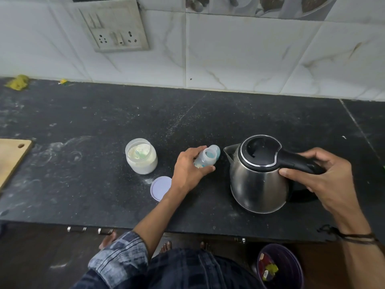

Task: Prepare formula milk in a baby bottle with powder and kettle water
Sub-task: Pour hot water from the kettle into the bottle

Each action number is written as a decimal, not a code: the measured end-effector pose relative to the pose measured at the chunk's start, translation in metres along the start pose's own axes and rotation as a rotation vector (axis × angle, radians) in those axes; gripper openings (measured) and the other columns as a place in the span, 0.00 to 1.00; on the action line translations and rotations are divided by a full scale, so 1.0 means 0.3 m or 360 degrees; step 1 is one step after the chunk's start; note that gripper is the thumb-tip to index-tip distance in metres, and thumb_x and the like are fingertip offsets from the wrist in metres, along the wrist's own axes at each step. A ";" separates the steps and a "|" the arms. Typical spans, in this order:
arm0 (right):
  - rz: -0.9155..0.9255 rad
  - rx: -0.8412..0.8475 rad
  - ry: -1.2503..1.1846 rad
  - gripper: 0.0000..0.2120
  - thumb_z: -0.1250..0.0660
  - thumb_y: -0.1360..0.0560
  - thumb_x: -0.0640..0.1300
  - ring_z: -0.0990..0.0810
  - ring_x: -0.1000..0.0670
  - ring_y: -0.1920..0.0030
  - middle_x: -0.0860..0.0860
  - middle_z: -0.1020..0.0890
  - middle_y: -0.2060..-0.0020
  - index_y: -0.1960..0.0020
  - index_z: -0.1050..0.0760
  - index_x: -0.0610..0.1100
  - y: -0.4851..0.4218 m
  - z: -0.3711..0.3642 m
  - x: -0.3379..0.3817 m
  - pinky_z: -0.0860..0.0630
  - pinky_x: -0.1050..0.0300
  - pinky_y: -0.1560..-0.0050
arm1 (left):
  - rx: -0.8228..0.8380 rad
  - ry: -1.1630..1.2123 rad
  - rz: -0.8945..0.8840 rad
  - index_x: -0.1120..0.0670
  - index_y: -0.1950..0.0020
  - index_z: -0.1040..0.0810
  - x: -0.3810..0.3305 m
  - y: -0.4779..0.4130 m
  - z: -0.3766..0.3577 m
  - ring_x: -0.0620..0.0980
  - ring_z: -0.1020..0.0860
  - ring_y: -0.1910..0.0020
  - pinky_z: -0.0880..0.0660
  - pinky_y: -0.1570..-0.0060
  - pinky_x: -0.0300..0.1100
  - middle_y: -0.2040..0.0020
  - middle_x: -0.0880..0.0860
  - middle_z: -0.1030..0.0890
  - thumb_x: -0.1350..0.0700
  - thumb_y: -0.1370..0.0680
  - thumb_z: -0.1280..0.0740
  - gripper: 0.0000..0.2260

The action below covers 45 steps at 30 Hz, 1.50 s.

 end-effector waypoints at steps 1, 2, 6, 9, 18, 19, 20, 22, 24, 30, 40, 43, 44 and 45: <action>0.0000 0.0020 0.0010 0.28 0.15 0.44 0.64 0.20 0.61 0.71 0.55 0.14 0.63 0.53 0.15 0.49 -0.008 -0.006 0.006 0.29 0.73 0.70 | -0.0002 -0.0010 -0.0013 0.49 0.32 0.19 -0.003 0.000 0.003 0.51 0.21 0.41 0.24 0.37 0.53 0.41 0.47 0.17 0.54 0.32 0.17 0.29; -0.0002 0.0040 0.0018 0.28 0.15 0.45 0.65 0.21 0.61 0.72 0.55 0.14 0.64 0.54 0.16 0.49 -0.018 -0.013 0.012 0.29 0.73 0.71 | -0.0005 -0.0018 -0.0024 0.49 0.32 0.19 -0.006 0.000 0.006 0.51 0.21 0.41 0.24 0.37 0.54 0.41 0.47 0.17 0.53 0.32 0.17 0.29; 0.0013 0.0128 0.0101 0.27 0.15 0.45 0.65 0.22 0.61 0.73 0.56 0.14 0.65 0.55 0.16 0.49 -0.053 -0.041 0.034 0.30 0.73 0.71 | -0.0022 -0.0040 -0.0061 0.50 0.31 0.19 -0.012 0.004 0.018 0.51 0.22 0.40 0.25 0.36 0.54 0.39 0.48 0.18 0.54 0.31 0.17 0.29; 0.0037 0.0159 0.0142 0.25 0.15 0.45 0.61 0.22 0.61 0.73 0.55 0.14 0.65 0.55 0.16 0.49 -0.078 -0.057 0.042 0.30 0.73 0.71 | -0.0043 -0.0044 -0.0072 0.51 0.31 0.19 -0.011 0.009 0.026 0.52 0.23 0.40 0.26 0.36 0.54 0.39 0.49 0.18 0.54 0.32 0.17 0.29; 0.0082 0.0267 0.0281 0.20 0.15 0.43 0.55 0.16 0.59 0.63 0.52 0.12 0.59 0.56 0.16 0.49 -0.132 -0.112 0.064 0.22 0.69 0.61 | -0.0084 -0.0051 -0.0097 0.51 0.32 0.18 -0.005 0.014 0.053 0.51 0.22 0.40 0.25 0.36 0.54 0.39 0.49 0.17 0.54 0.32 0.17 0.29; 0.0088 0.0273 0.0295 0.20 0.15 0.44 0.55 0.16 0.59 0.63 0.53 0.12 0.60 0.56 0.16 0.49 -0.136 -0.119 0.070 0.23 0.70 0.61 | -0.0084 -0.0052 -0.0097 0.50 0.32 0.18 -0.005 0.014 0.053 0.51 0.22 0.40 0.25 0.36 0.54 0.39 0.49 0.17 0.54 0.32 0.17 0.29; 0.0091 0.0279 0.0304 0.21 0.15 0.44 0.55 0.16 0.59 0.63 0.53 0.12 0.60 0.56 0.16 0.49 -0.139 -0.125 0.075 0.23 0.70 0.61 | -0.0085 -0.0053 -0.0098 0.50 0.32 0.18 -0.005 0.014 0.054 0.51 0.22 0.40 0.25 0.36 0.54 0.39 0.48 0.17 0.53 0.32 0.17 0.29; 0.0091 0.0290 0.0318 0.21 0.15 0.44 0.56 0.16 0.59 0.63 0.53 0.12 0.60 0.56 0.16 0.49 -0.144 -0.135 0.083 0.23 0.70 0.61 | -0.0087 -0.0060 -0.0103 0.50 0.31 0.18 -0.004 0.014 0.055 0.51 0.22 0.40 0.25 0.37 0.54 0.39 0.48 0.17 0.53 0.32 0.17 0.29; 0.0087 0.0297 0.0331 0.21 0.15 0.44 0.56 0.16 0.59 0.63 0.53 0.12 0.60 0.57 0.17 0.49 -0.149 -0.141 0.090 0.23 0.70 0.61 | -0.0089 -0.0062 -0.0104 0.49 0.31 0.18 -0.001 0.013 0.057 0.50 0.22 0.40 0.24 0.37 0.54 0.39 0.48 0.18 0.52 0.32 0.17 0.29; 0.0079 0.0332 0.0367 0.21 0.16 0.44 0.57 0.16 0.59 0.63 0.54 0.12 0.61 0.56 0.16 0.50 -0.152 -0.164 0.104 0.23 0.70 0.62 | -0.0085 -0.0065 -0.0090 0.48 0.31 0.19 0.018 0.014 0.064 0.52 0.22 0.41 0.24 0.37 0.55 0.39 0.47 0.18 0.51 0.32 0.17 0.29; 0.0035 0.0370 0.0515 0.26 0.16 0.46 0.63 0.14 0.55 0.61 0.54 0.12 0.60 0.55 0.17 0.51 -0.169 -0.206 0.108 0.20 0.59 0.58 | -0.0110 -0.0053 -0.0075 0.50 0.30 0.19 0.033 0.009 0.082 0.53 0.22 0.39 0.26 0.35 0.55 0.38 0.49 0.18 0.53 0.32 0.17 0.30; 0.0045 0.0372 0.0561 0.23 0.14 0.44 0.61 0.15 0.56 0.62 0.55 0.13 0.61 0.55 0.17 0.52 -0.177 -0.215 0.110 0.21 0.59 0.60 | -0.0119 -0.0064 -0.0072 0.50 0.30 0.19 0.037 0.008 0.087 0.53 0.23 0.39 0.26 0.35 0.55 0.38 0.50 0.18 0.53 0.32 0.17 0.30; 0.0044 0.0368 0.0573 0.22 0.15 0.44 0.60 0.16 0.57 0.63 0.55 0.13 0.62 0.55 0.17 0.53 -0.179 -0.217 0.110 0.21 0.60 0.62 | -0.0125 -0.0065 -0.0070 0.50 0.31 0.18 0.036 0.009 0.088 0.53 0.23 0.39 0.27 0.35 0.54 0.38 0.50 0.18 0.53 0.32 0.17 0.30; 0.0042 0.0368 0.0579 0.22 0.15 0.43 0.59 0.17 0.58 0.64 0.56 0.13 0.63 0.55 0.17 0.53 -0.179 -0.219 0.111 0.22 0.63 0.63 | -0.0131 -0.0068 -0.0070 0.50 0.31 0.18 0.035 0.010 0.090 0.53 0.23 0.39 0.27 0.35 0.54 0.38 0.50 0.18 0.54 0.32 0.17 0.30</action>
Point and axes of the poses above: each hand's wrist, its own y-axis away from the middle knuckle, its own z-axis out of the back of the hand, x = y × z, the point moved 10 cm from there along -y, towards the middle knuckle
